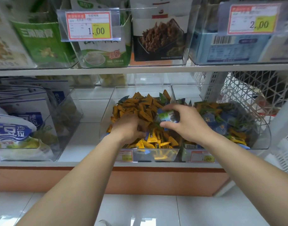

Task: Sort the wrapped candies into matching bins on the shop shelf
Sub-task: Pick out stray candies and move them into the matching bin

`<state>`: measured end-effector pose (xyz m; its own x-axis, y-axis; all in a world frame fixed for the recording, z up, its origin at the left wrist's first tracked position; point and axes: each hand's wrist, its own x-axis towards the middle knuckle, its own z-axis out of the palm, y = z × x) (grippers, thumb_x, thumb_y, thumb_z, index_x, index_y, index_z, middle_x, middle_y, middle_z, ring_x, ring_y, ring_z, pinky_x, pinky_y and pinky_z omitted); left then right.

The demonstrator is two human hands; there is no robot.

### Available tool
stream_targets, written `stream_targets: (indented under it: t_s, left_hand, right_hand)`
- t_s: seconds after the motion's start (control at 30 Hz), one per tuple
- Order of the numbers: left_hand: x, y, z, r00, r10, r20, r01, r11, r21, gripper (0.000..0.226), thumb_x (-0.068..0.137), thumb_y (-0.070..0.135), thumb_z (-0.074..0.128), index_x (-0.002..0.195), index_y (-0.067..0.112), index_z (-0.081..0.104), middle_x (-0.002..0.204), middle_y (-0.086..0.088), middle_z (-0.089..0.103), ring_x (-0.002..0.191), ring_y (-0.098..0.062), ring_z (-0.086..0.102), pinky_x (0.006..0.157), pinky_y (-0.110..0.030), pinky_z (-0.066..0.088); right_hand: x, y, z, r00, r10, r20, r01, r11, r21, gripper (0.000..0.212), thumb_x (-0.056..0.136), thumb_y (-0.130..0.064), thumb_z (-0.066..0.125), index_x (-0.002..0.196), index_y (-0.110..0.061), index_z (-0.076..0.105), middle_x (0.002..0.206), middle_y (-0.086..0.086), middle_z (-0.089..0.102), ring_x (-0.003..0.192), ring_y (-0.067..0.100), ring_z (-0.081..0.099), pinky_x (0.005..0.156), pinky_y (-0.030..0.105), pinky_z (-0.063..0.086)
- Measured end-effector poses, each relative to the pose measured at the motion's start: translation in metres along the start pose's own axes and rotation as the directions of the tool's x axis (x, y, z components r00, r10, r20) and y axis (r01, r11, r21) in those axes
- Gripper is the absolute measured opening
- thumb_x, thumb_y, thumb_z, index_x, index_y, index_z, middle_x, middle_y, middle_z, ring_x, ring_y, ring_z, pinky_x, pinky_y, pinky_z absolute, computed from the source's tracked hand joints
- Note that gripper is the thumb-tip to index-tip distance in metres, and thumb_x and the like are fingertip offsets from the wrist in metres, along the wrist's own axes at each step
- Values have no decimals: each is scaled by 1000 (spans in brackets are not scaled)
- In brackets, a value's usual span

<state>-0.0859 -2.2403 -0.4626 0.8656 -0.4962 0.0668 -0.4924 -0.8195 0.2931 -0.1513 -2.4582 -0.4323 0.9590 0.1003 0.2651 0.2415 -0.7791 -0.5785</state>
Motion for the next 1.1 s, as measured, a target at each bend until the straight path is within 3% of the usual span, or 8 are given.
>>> stream_targets:
  t_s: [0.2, 0.3, 0.4, 0.57, 0.7, 0.8, 0.93, 1.1]
  left_hand:
    - [-8, 9, -23, 956, -183, -229, 7, 795, -606, 10, 91, 24, 69, 89, 30, 61, 89, 9, 66, 80, -3, 59, 65, -11, 42]
    - [-16, 23, -22, 956, -225, -188, 2, 646, -763, 9, 95, 24, 65, 96, 19, 57, 92, -8, 67, 72, -12, 65, 60, -29, 55]
    - [-20, 44, -20, 956, -268, -123, 9, 444, -896, 7, 96, 20, 64, 97, 16, 58, 92, -6, 68, 69, -7, 67, 59, -29, 58]
    - [-20, 60, -21, 981, -192, -9, 44, 268, -963, 17, 100, 14, 56, 100, 22, 71, 89, 0, 75, 85, -16, 72, 70, -30, 61]
    - [-7, 53, -13, 947, -258, -191, 20, 641, -767, 14, 95, 22, 60, 95, 30, 72, 92, 10, 74, 92, -10, 68, 79, -30, 57]
    - [8, 48, 1, 943, -204, -264, 33, 845, -534, 22, 92, 23, 63, 113, 26, 68, 110, 10, 70, 103, -11, 63, 87, -30, 53]
    - [25, 46, 22, 973, -152, -175, 77, 924, -374, 50, 91, 33, 67, 138, 27, 51, 131, 4, 62, 114, -20, 59, 90, -35, 53]
    - [38, 50, 35, 973, -188, -134, 120, 907, -404, 56, 84, 37, 75, 135, 27, 53, 109, 6, 66, 100, -20, 62, 79, -32, 52]
  right_hand:
    - [1, -5, 0, 998, 20, -53, -14, 994, 108, 31, 94, -34, 66, 124, -27, 67, 114, -9, 70, 95, 3, 62, 70, 1, 39]
    - [1, -10, -1, 997, 64, -33, -51, 951, 306, 37, 87, -31, 76, 124, -28, 67, 112, -13, 70, 96, 3, 66, 78, 12, 47]
    - [-2, -16, 0, 992, 126, -30, -95, 868, 487, 51, 81, -35, 82, 127, -25, 65, 110, -8, 72, 98, 12, 69, 84, 30, 56]
    - [-5, -10, -5, 985, 162, -54, -102, 810, 577, 20, 84, -30, 79, 102, -23, 74, 91, -9, 77, 84, 4, 71, 69, 18, 51]
    - [-8, 15, -24, 950, 201, -238, -79, 895, 440, 21, 84, -28, 80, 102, -23, 69, 86, -9, 73, 78, -3, 65, 62, 9, 45]
    - [-12, 41, -34, 940, 176, -292, -104, 963, 248, 20, 88, -31, 74, 105, -31, 62, 90, -16, 63, 78, -5, 59, 59, 7, 39]
    - [-16, 75, -36, 972, 222, -81, -227, 972, -63, 31, 96, -45, 60, 125, -34, 61, 124, -8, 63, 106, 17, 59, 77, 28, 45]
    - [-11, 78, -32, 968, 248, 17, -206, 837, -507, 48, 97, -60, 44, 137, -37, 56, 139, 2, 48, 134, 31, 35, 103, 46, 40]
